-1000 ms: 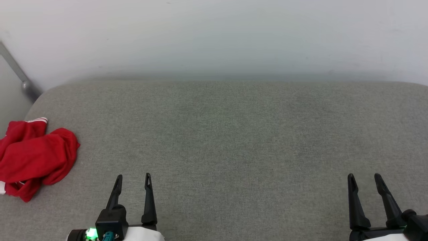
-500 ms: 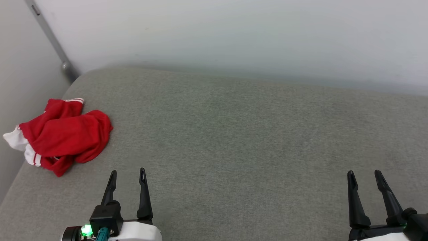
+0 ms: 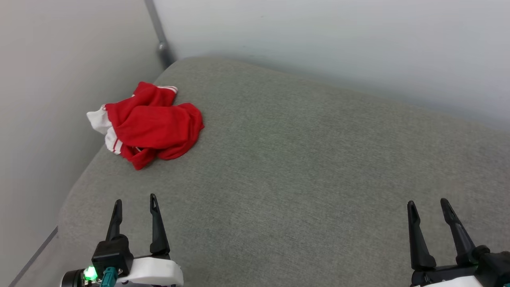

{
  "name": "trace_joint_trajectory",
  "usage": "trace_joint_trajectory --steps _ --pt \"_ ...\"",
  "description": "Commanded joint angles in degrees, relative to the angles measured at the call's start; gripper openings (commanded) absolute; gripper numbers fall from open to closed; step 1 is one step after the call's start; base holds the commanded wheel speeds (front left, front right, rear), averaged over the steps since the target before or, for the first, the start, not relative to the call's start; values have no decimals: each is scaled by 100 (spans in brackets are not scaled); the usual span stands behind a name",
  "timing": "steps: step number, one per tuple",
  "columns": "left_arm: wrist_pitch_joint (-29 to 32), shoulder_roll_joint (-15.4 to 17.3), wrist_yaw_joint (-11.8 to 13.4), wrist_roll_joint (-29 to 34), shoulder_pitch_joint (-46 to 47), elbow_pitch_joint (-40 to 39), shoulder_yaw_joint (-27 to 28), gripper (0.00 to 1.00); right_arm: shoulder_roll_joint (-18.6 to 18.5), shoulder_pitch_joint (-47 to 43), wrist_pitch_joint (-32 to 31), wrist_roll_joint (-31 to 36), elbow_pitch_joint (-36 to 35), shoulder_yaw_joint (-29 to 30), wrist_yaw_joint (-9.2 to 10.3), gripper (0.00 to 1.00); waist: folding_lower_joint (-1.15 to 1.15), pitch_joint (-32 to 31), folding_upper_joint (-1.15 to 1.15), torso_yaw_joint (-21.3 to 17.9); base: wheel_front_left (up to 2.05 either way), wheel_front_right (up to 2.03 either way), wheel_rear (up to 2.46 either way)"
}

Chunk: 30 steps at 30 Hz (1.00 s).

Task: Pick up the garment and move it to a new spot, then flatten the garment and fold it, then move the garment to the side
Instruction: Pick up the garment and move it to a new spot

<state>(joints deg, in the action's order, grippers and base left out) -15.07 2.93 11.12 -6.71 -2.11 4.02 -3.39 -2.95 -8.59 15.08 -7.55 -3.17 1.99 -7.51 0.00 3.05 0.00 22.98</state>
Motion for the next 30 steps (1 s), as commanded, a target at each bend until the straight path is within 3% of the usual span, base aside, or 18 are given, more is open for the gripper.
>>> trace_joint_trajectory --steps 1,8,17,24,30 --pt "-16 -7 46 -5 10 -4 26 100 13 16 14 45 -10 -7 4 100 0 56 0 322 0 0 0" --pt "-16 -6 161 -48 -41 -47 89 100 13 26 14 136 -17 -29 4 100 0 117 0 719 0 0 0" --pt "-16 -6 253 -99 39 18 219 100 13 64 14 210 -26 -109 4 100 0 205 0 730 0 0 0" --pt "-16 165 -246 -83 910 302 798 100 13 232 14 433 -120 -62 4 100 0 583 0 516 0 0 0" --pt "-16 799 -775 -239 2162 1091 1306 100 12 518 14 655 -234 -32 4 100 0 1114 0 152 0 0 0"
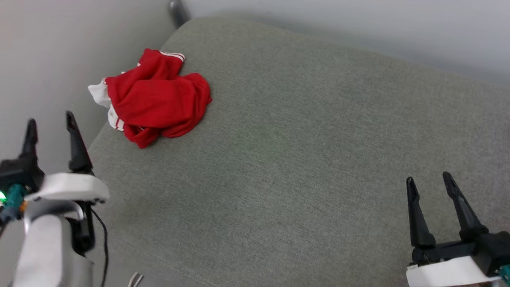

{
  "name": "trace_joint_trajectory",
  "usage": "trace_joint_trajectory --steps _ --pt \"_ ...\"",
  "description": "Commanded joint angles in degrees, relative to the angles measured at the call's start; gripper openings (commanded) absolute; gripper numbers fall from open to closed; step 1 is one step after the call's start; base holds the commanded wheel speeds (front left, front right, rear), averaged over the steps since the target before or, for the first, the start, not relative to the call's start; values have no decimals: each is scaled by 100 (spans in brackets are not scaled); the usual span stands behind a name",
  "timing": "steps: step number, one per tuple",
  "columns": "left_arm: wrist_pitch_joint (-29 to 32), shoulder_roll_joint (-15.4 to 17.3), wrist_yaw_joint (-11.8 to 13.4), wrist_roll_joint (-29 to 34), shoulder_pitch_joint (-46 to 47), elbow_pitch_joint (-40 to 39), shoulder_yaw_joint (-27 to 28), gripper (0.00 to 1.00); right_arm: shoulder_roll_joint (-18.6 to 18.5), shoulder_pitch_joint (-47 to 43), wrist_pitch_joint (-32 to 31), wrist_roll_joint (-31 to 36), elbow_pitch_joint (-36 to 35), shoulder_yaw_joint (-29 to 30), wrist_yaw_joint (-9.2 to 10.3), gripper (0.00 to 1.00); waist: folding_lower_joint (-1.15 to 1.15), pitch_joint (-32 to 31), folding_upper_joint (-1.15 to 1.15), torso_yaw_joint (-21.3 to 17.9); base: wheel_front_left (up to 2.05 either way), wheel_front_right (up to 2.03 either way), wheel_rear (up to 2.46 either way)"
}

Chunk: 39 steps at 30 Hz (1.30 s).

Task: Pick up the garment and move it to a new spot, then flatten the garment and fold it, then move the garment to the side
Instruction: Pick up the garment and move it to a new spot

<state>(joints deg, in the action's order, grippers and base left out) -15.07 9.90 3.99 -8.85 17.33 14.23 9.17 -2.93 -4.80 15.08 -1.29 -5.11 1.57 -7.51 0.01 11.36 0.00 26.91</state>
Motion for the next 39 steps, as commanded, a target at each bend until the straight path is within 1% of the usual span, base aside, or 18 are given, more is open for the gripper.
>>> trace_joint_trajectory --steps 1,4,6,8,10,13,16,18,19,23,25,27,29,31,34,39 --pt "-15 242 -138 -59 422 270 104 100 10 185 14 67 -65 15 4 100 -1 376 0 -311 0 0 0" --pt "207 708 -352 -174 1067 733 214 100 10 330 13 162 -151 69 4 100 -1 653 0 -507 0 0 0" --pt "496 984 -549 -269 1508 1019 231 100 9 416 14 214 -212 115 4 100 -1 830 0 -604 0 0 0" --pt "936 1267 -751 -343 1942 1318 173 100 9 488 14 273 -272 135 4 100 -1 983 0 -677 0 0 0" --pt "1509 1520 -942 -477 2392 1569 61 100 9 552 14 304 -349 142 4 100 -1 1147 0 -742 0 0 0" --pt "2332 1876 -1088 -655 2951 1813 -210 100 9 661 14 381 -457 130 4 100 -1 1390 0 -827 0 0 0" --pt "3152 2231 -1129 -881 3354 1935 -555 100 8 802 14 447 -550 88 4 100 -1 1637 0 -942 0 0 0" --pt "3665 2403 -1131 -1227 3535 1941 -884 100 7 900 14 473 -608 85 4 100 -1 1782 0 -1023 0 0 0" --pt "3665 2403 -1131 -1227 3535 1941 -884 100 7 900 14 473 -608 85 4 100 -1 1782 0 -1023 0 0 0" --pt "4878 2889 -1130 -2205 3641 1910 -1488 100 7 1059 14 508 -752 49 4 100 -1 2060 0 -1189 0 0 0" --pt "5383 3074 -1131 -2747 3598 1851 -1661 100 7 1115 14 539 -819 34 4 100 -1 2186 0 -1267 0 0 0" --pt "5875 3225 -1131 -3267 3508 1879 -1705 100 7 1174 14 564 -886 18 4 100 -1 2308 0 -1345 0 0 0" --pt "6220 3457 -1132 -3510 3419 1830 -1843 100 8 1236 14 599 -944 22 4 100 -1 2424 0 -1410 0 0 0" --pt "6444 3510 -1132 -3763 3336 1851 -1931 100 7 1259 14 628 -998 41 4 100 -1 2540 0 -1447 0 0 0" --pt "6594 3560 -1132 -3987 3201 1916 -2081 100 7 1318 14 686 -1076 60 4 100 -1 2714 0 -1473 0 0 0" --pt "6548 3322 -1134 -4136 3046 2151 -2430 100 7 1333 12 813 -1125 107 4 100 -1 2927 0 -1461 0 0 0"
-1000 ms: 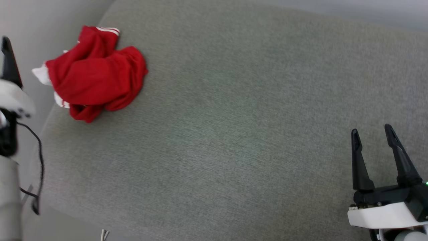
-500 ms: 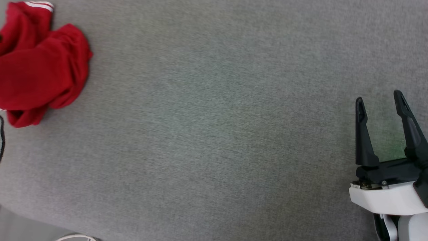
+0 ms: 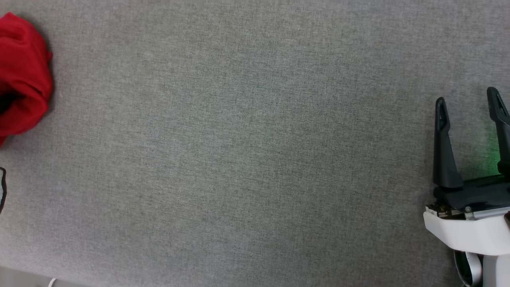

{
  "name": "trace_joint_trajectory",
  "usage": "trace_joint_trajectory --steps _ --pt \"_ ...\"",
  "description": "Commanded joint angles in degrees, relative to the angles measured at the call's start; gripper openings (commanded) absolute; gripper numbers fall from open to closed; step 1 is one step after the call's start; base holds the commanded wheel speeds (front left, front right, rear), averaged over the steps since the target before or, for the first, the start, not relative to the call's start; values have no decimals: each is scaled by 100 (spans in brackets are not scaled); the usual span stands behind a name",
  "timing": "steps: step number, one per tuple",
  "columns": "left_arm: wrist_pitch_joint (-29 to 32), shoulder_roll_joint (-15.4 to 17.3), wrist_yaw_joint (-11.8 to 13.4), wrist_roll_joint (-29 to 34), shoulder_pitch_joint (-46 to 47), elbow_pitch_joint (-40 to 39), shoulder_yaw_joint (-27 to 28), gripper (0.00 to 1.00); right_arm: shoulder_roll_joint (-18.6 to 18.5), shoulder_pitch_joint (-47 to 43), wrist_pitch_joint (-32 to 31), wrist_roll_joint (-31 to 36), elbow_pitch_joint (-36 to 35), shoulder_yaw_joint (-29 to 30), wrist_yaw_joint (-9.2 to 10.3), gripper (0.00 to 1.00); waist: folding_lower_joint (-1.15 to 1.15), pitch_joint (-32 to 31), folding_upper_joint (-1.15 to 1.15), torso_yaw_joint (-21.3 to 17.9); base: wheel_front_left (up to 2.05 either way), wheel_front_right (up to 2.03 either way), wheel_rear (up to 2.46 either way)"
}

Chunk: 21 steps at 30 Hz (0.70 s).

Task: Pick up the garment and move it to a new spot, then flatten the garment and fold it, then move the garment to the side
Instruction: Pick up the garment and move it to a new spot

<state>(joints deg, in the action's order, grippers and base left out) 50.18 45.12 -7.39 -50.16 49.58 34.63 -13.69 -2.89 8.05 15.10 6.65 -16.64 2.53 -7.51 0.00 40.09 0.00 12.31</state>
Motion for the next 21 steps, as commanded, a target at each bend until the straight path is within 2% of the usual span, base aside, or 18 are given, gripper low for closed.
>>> trace_joint_trajectory --steps 1,4,5,6,9,14,21 --pt "1 -249 5 -26 -192 175 -214 100 4 41 9 43 30 20 4 100 0 74 0 4 0 0 0" --pt "-53 -329 5 -54 -211 283 -454 100 4 12 4 62 36 26 4 100 0 88 0 21 0 0 0" --pt "-67 -315 5 -78 -210 291 -524 36 4 -2 5 67 41 24 4 100 0 75 0 32 0 0 0" --pt "-94 -295 5 -111 -190 311 -575 0 4 -15 4 71 54 20 4 100 0 47 0 44 0 0 0" --pt "-201 -122 1 -199 -58 265 -671 0 5 -57 5 40 114 -22 3 100 0 -97 0 61 0 0 0" --pt "-522 398 5 -231 164 39 -793 0 4 -102 11 -87 281 -2 4 100 0 -511 0 23 0 0 0" --pt "-507 870 5 -116 526 -840 -1254 0 5 -264 11 -330 569 -13 4 100 0 -1220 0 -60 0 0 0"
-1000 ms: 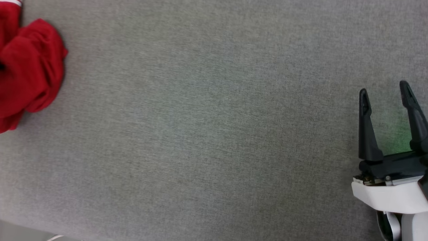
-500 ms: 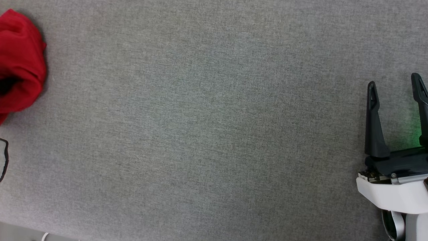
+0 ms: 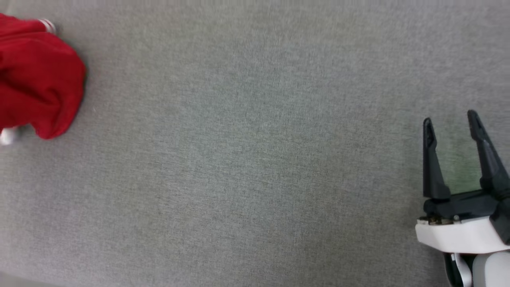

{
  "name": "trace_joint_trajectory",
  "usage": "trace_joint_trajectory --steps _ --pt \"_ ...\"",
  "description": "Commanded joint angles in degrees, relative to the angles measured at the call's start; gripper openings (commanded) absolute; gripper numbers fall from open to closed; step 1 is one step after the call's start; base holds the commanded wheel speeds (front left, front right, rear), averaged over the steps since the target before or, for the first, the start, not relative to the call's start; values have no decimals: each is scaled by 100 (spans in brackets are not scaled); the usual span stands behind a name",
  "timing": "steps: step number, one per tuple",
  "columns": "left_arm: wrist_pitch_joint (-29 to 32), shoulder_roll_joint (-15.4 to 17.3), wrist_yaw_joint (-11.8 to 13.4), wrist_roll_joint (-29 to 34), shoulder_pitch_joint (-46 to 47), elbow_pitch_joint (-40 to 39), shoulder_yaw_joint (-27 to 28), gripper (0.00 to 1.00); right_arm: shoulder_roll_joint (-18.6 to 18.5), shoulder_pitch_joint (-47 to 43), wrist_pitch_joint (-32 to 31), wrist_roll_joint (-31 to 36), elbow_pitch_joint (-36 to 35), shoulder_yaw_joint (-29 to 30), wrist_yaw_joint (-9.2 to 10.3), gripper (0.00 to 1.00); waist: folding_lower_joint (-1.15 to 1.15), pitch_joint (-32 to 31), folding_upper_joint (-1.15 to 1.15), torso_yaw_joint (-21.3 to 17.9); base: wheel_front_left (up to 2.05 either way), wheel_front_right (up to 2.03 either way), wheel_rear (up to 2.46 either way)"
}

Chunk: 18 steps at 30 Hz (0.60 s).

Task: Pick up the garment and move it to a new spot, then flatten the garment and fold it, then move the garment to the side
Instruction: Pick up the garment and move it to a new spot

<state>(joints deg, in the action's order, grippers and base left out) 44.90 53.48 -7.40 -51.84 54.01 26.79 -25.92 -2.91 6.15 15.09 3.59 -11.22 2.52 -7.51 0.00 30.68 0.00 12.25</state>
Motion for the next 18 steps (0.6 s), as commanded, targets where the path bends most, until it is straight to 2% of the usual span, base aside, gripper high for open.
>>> trace_joint_trajectory --steps 1,7,11,18 --pt "71 111 6 81 169 -230 -112 0 6 -85 12 -72 61 -33 4 100 0 -371 0 -77 0 0 0" --pt "463 272 6 223 802 -1161 -637 0 6 -242 13 -321 265 -156 4 100 0 -897 0 -307 0 0 0" --pt "775 82 6 332 1258 -1748 -994 0 7 -360 13 -434 355 -200 4 100 0 -1177 0 -529 0 0 0" --pt "1132 -649 6 345 2018 -2317 -1713 0 9 -525 13 -589 467 -283 4 100 0 -1524 0 -1165 0 0 0"
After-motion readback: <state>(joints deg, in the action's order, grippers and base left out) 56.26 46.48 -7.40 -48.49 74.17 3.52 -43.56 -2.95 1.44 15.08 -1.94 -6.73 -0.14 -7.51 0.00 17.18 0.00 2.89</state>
